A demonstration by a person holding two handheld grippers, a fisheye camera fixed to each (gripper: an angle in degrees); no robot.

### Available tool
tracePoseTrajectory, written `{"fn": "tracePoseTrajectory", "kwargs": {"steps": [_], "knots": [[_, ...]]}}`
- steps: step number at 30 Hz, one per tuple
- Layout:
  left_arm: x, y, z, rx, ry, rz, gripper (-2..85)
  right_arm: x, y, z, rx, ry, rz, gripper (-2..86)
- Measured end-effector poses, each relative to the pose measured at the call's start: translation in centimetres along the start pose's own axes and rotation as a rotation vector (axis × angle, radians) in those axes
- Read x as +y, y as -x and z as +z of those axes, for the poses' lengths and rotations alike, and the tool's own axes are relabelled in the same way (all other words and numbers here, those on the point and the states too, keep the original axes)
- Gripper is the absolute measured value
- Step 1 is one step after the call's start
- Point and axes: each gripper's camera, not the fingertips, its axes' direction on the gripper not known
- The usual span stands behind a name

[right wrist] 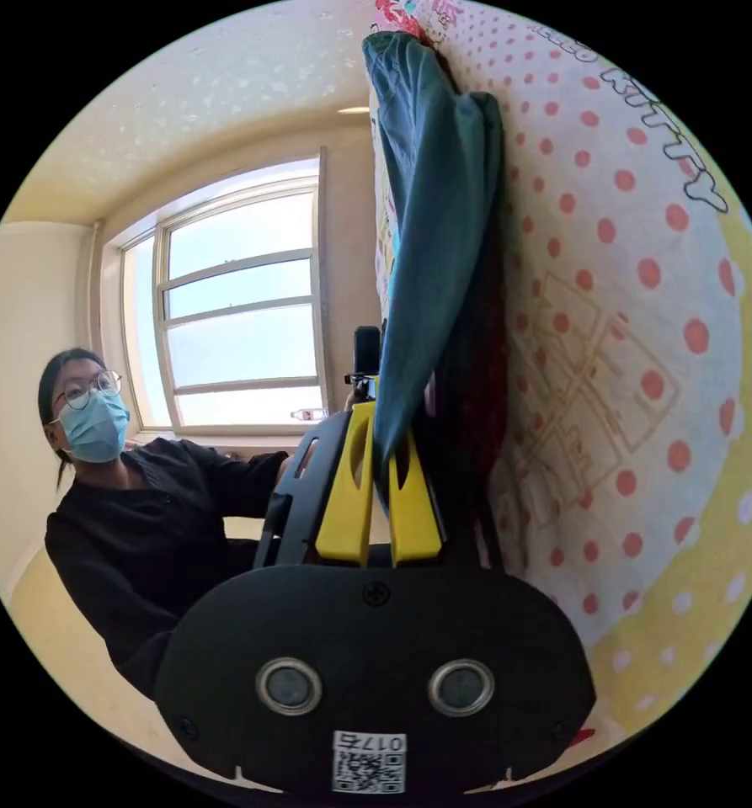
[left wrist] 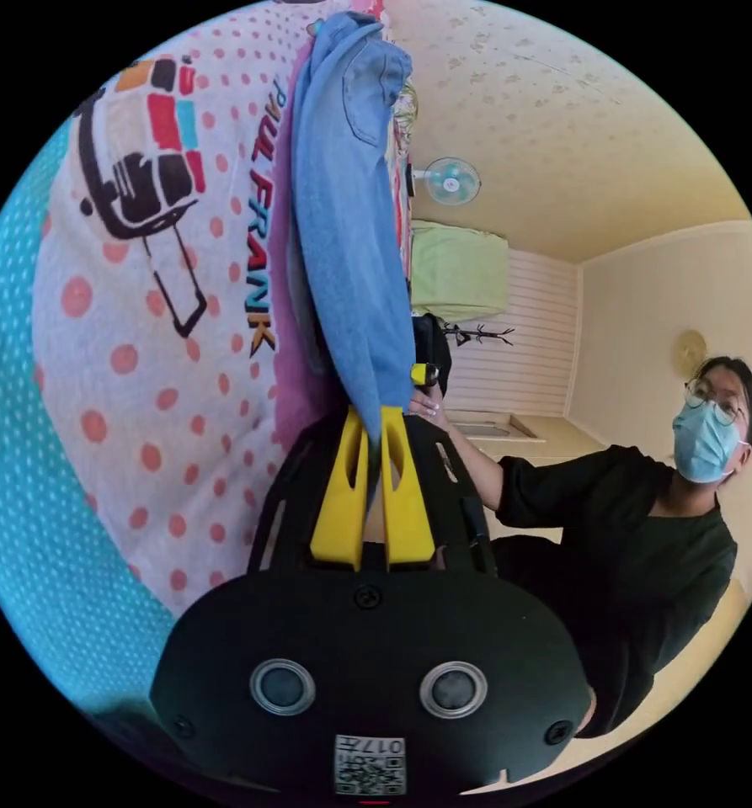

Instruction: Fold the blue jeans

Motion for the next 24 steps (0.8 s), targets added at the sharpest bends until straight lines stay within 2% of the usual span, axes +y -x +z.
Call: {"fn": "tracePoseTrajectory", "kwargs": {"steps": [2,6,11,14,16,19,21,24], "knots": [[1.8,-2.5,0.7,0.094,0.014,0.067,-0.6,2.6,3.6,-0.4,-0.084,0.012,-0.061,0.0],[6.3,-11.8,4.2,0.071,0.070,0.237,-0.7,6.3,11.4,0.7,-0.108,0.090,-0.159,-0.3],[9.5,-25.0,4.4,0.111,-0.083,0.484,-0.7,9.1,27.9,0.2,-0.108,0.077,-0.460,-0.4],[8.6,-32.9,4.4,0.076,-0.178,0.615,-0.7,8.0,36.9,-0.6,-0.070,0.059,-0.637,-0.4],[6.5,-38.0,4.3,-0.025,-0.262,0.669,-0.7,6.3,41.4,-0.9,-0.009,0.067,-0.735,-0.3],[2.6,-42.1,4.0,-0.102,-0.324,0.685,-0.7,1.6,46.4,-1.8,0.098,0.008,-0.741,-0.2],[0.7,-44.8,3.9,-0.106,-0.342,0.740,-0.7,-1.0,48.7,-2.6,0.043,-0.013,-0.723,-0.2],[-0.8,-49.7,4.5,-0.096,-0.334,0.854,-0.7,-2.3,53.3,-3.6,-0.077,-0.039,-0.818,-0.1]]}}
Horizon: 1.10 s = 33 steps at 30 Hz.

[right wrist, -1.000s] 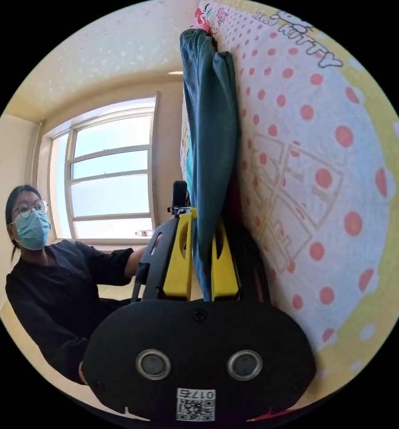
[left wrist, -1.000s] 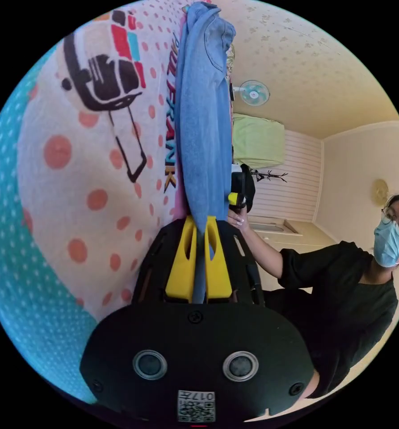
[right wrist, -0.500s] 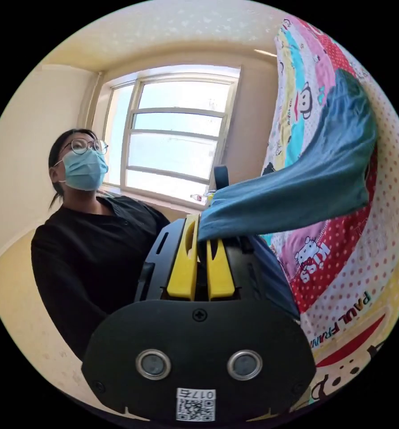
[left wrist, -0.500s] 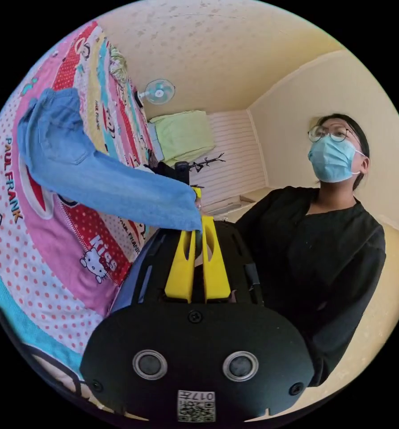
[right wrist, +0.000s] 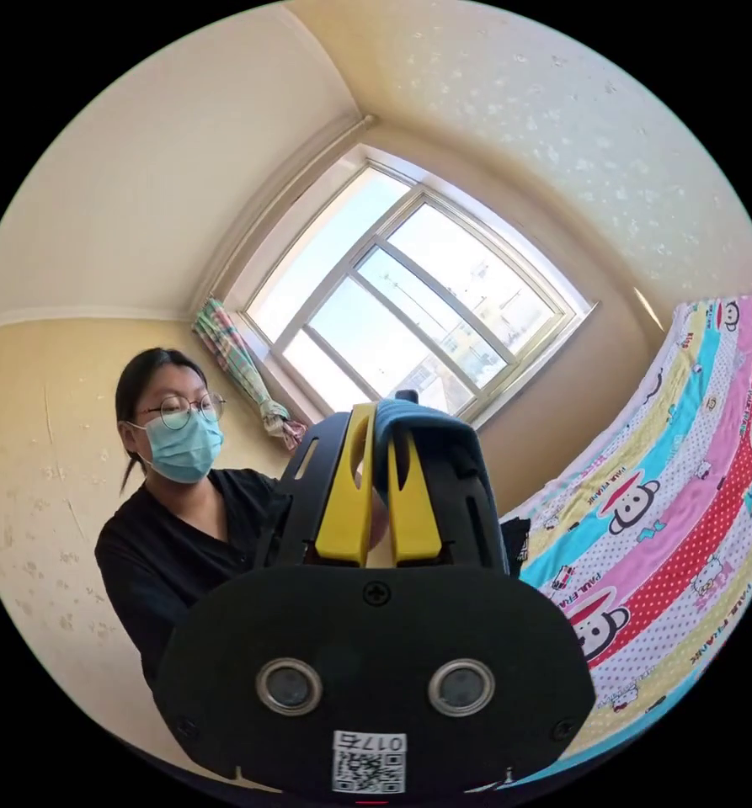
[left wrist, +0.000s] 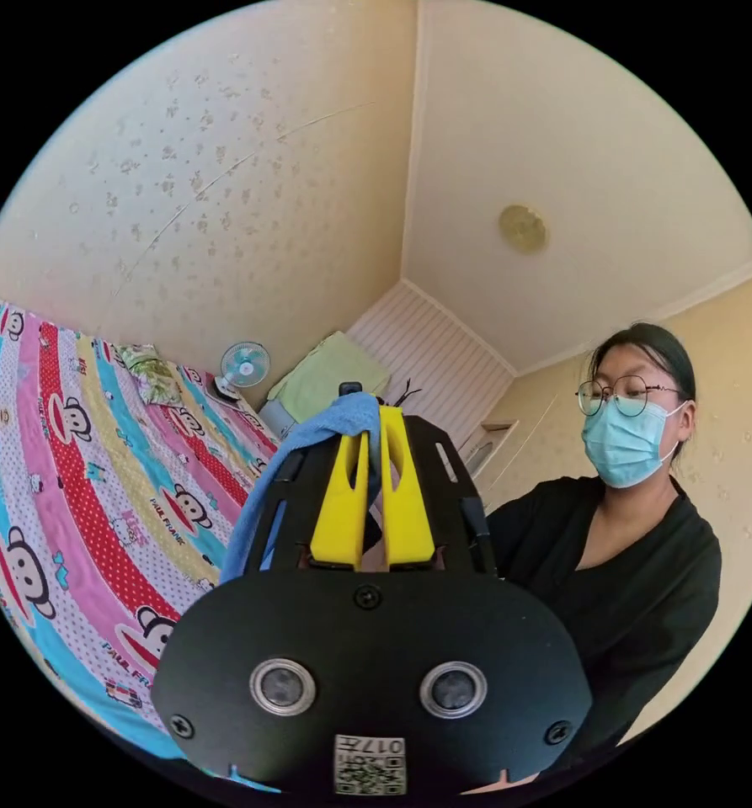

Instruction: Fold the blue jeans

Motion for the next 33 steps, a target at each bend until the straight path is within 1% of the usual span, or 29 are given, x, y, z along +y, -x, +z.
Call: {"fn": "tracePoseTrajectory", "kwargs": {"steps": [3,5,8,12,14,15,16,17,18,19,20,21,22,24,26,29,32,33], "knots": [[-1.7,-3.4,1.6,-0.088,0.030,0.103,-0.7,-2.3,4.1,0.8,0.041,0.025,-0.108,0.0],[-1.2,-4.5,2.5,-0.144,0.046,0.124,-0.7,-2.6,6.1,1.5,0.133,0.066,-0.121,0.0],[1.9,-4.4,3.7,-0.185,0.089,0.125,-0.6,-0.6,6.6,2.3,0.187,0.109,-0.095,0.0],[10.6,-2.2,5.5,-0.248,0.211,0.059,-0.6,5.4,4.2,3.0,0.160,0.146,0.022,0.0],[16.0,-0.3,6.4,-0.275,0.283,-0.033,-0.5,11.9,1.6,3.6,0.186,0.197,0.151,0.0],[20.1,1.4,7.1,-0.270,0.321,-0.129,-0.4,13.8,0.9,3.6,0.194,0.206,0.186,0.0],[24.4,3.2,7.7,-0.254,0.347,-0.244,-0.4,17.9,-0.7,3.7,0.208,0.218,0.279,0.0],[26.8,4.0,8.0,-0.246,0.361,-0.310,-0.4,22.3,-2.3,3.7,0.218,0.221,0.413,0.1],[31.5,5.4,8.7,-0.233,0.385,-0.438,-0.4,24.6,-3.1,3.5,0.220,0.208,0.493,0.1],[36.0,6.2,9.3,-0.221,0.409,-0.540,-0.4,28.9,-4.0,3.2,0.208,0.171,0.623,0.1],[38.1,6.5,9.6,-0.222,0.420,-0.586,-0.5,32.7,-4.5,3.2,0.198,0.156,0.724,0.2],[41.7,7.0,10.0,-0.223,0.445,-0.668,-0.5,34.5,-4.6,3.2,0.208,0.158,0.777,0.2],[44.6,7.5,10.4,-0.194,0.459,-0.740,-0.5,37.3,-4.8,3.4,0.215,0.171,0.862,0.3],[47.1,8.6,10.4,-0.155,0.434,-0.826,-0.5,39.9,-5.2,3.8,0.206,0.217,0.943,0.3],[47.4,10.2,10.1,-0.138,0.392,-0.852,-0.5,40.0,-6.5,3.4,0.192,0.220,0.957,0.5],[43.9,14.5,9.2,-0.150,0.330,-0.787,-0.3,36.5,-10.3,1.8,0.168,0.173,0.878,0.8],[38.0,20.6,8.1,-0.219,0.314,-0.716,0.4,30.7,-15.6,0.6,0.211,0.173,0.763,1.5],[35.5,23.4,7.8,-0.265,0.323,-0.697,0.9,29.6,-16.9,0.4,0.224,0.171,0.758,1.6]]}}
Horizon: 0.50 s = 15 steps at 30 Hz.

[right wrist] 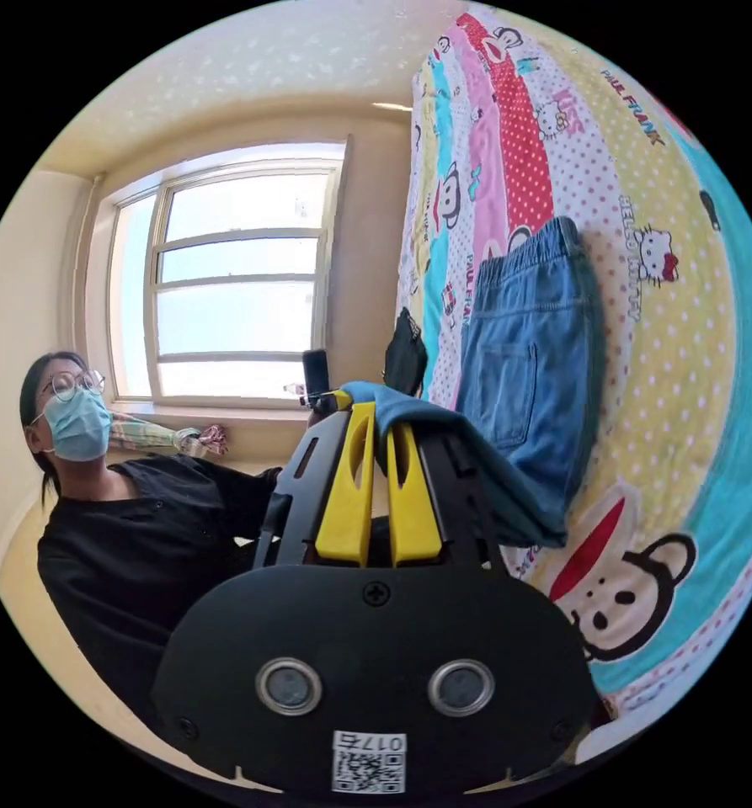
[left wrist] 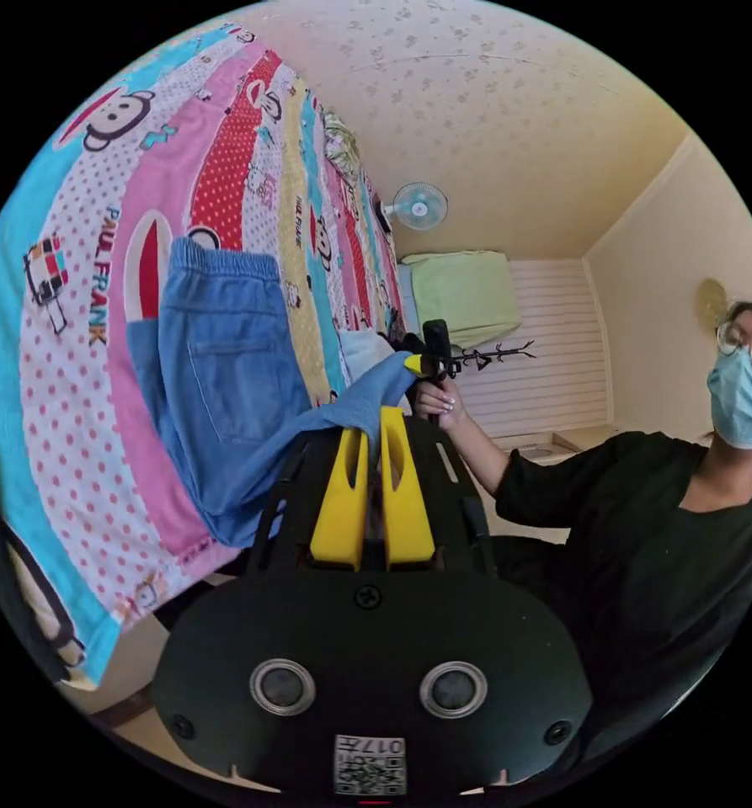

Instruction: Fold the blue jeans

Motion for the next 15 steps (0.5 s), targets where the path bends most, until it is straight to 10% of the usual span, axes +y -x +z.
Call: {"fn": "tracePoseTrajectory", "kwargs": {"steps": [7,15], "knots": [[-13.6,9.9,-2.8,-0.208,-0.005,-0.214,16.6,-13.9,-4.4,-0.8,0.182,0.000,0.050,10.3],[-4.6,16.7,-3.7,-0.077,-0.054,-0.429,21.4,-3.3,-7.9,-2.5,0.277,-0.021,0.179,12.7]]}}
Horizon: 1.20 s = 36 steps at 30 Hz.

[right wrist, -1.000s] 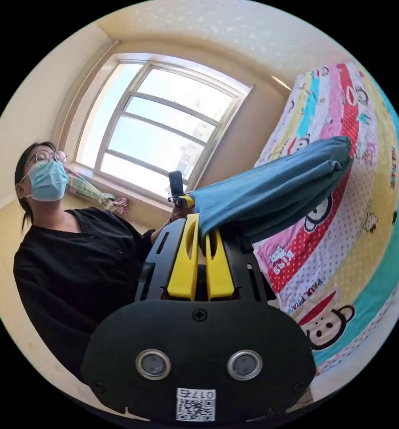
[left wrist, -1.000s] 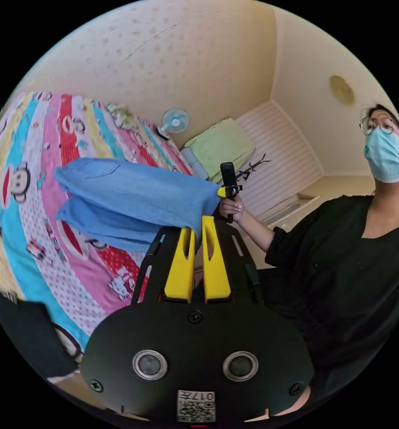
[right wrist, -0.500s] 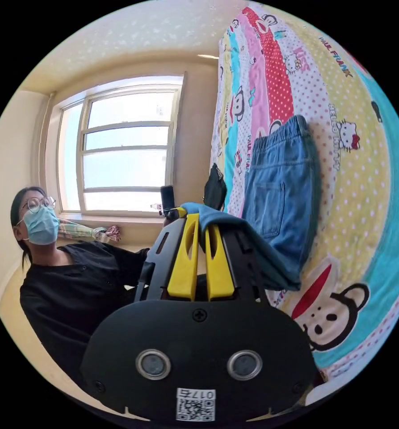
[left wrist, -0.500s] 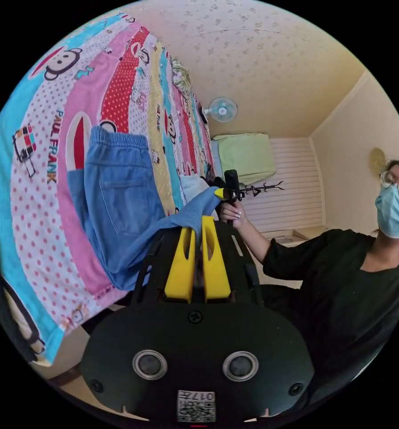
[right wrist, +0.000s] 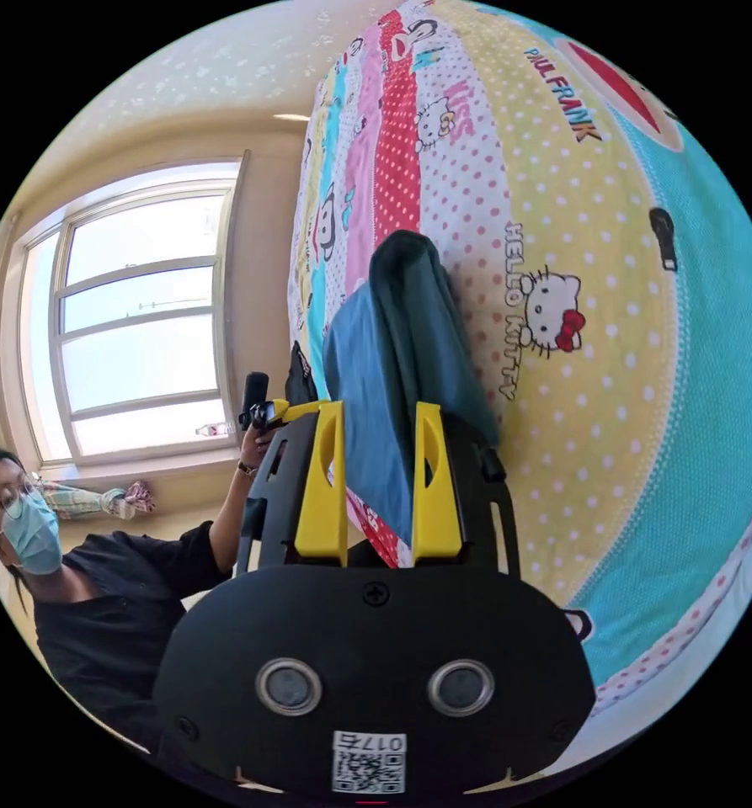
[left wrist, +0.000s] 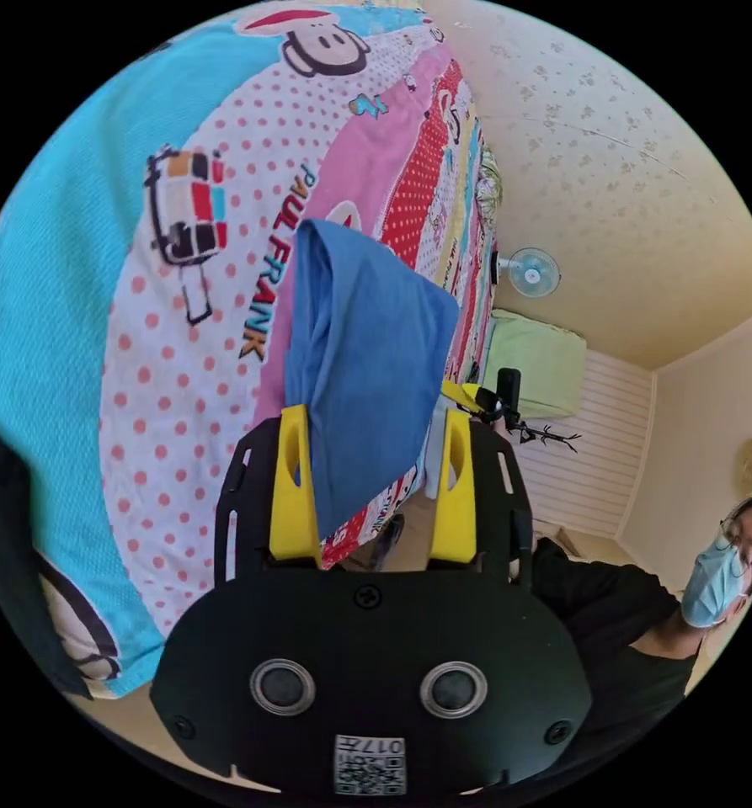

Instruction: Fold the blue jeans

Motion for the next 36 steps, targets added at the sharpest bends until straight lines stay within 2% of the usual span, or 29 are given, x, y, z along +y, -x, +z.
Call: {"fn": "tracePoseTrajectory", "kwargs": {"steps": [5,9,14,18,21,24,26,30,36], "knots": [[6.4,4.9,-2.4,-0.049,-0.118,-0.166,17.6,9.9,-5.2,-2.2,-0.075,-0.130,0.105,16.4],[6.5,7.8,-3.2,0.100,-0.186,-0.233,16.1,11.8,-8.3,-2.9,-0.196,-0.163,0.150,17.6],[3.1,6.2,-3.4,-0.061,-0.136,-0.259,16.2,9.3,-8.9,-0.1,-0.299,-0.032,0.064,14.5],[2.6,4.0,-4.1,-0.251,-0.193,-0.289,15.6,7.4,-7.9,3.1,-0.406,0.071,0.010,12.9],[2.9,3.3,-5.2,-0.304,-0.240,-0.289,13.3,7.3,-7.3,4.2,-0.349,0.104,0.040,9.9],[3.2,4.6,-5.9,-0.140,-0.224,-0.321,7.6,8.8,-7.0,3.1,-0.334,0.094,0.062,7.3],[3.4,5.6,-6.0,-0.053,-0.198,-0.337,6.5,10.9,-6.5,1.8,-0.414,0.093,0.049,5.4],[3.6,5.5,-4.5,0.240,0.064,-0.287,5.8,15.4,-5.0,-0.7,-0.464,0.111,0.046,3.6],[6.4,-4.4,-5.7,0.244,0.292,-0.138,5.7,22.0,-1.4,-8.9,-0.480,0.126,-0.014,2.4]]}}
